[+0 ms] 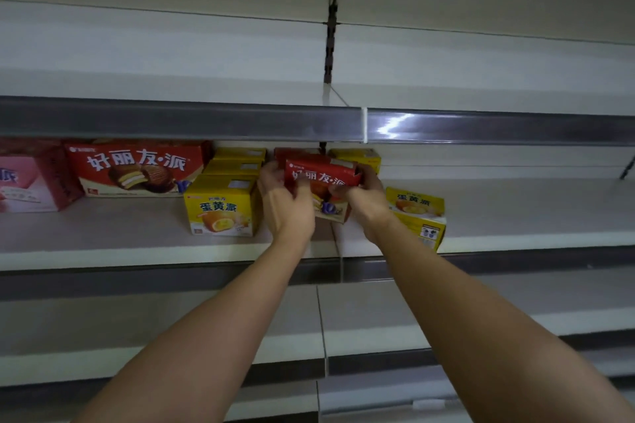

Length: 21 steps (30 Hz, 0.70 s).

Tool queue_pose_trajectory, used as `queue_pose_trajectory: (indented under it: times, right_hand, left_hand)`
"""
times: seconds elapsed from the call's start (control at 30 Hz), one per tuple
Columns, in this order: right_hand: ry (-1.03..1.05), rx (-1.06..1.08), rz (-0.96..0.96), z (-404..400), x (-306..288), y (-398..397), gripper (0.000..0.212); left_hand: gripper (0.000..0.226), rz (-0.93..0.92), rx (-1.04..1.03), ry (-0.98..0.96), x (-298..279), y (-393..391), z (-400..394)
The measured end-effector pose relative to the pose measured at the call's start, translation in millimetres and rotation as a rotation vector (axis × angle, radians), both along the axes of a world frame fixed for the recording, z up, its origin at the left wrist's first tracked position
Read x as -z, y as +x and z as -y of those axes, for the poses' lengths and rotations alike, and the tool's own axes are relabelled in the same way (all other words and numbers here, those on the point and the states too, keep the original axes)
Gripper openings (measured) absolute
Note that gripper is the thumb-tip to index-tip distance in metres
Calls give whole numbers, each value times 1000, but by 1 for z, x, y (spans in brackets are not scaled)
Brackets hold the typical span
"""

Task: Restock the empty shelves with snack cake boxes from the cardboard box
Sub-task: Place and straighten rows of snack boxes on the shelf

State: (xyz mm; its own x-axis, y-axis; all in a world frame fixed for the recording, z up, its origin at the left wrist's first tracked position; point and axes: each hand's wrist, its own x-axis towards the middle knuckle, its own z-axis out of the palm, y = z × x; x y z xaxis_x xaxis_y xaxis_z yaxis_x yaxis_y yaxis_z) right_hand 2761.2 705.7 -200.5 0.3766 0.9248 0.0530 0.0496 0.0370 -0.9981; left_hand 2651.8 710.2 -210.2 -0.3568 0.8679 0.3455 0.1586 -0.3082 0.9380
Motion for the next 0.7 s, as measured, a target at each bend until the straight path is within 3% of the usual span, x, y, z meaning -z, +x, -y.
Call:
queue_pose_trajectory:
  times: [0.13, 0.3, 0.4, 0.57, 0.7]
  right_hand:
    - [91, 94, -83, 7, -13, 29, 48]
    - [136, 401, -59, 11, -7, 83, 45]
    - [145, 587, -62, 15, 3, 120, 53]
    - [105, 796, -81, 21, 10, 158, 61]
    - [-17, 842, 20, 20, 19, 179, 66]
  left_hand:
    - [39, -118, -3, -55, 2, 35, 11]
    - [44, -528, 404, -158, 19, 94, 17]
    - [54, -817, 493, -97, 33, 116, 18]
    - [66, -837, 561, -94, 51, 119, 6]
    - [61, -914, 391, -35, 55, 122, 8]
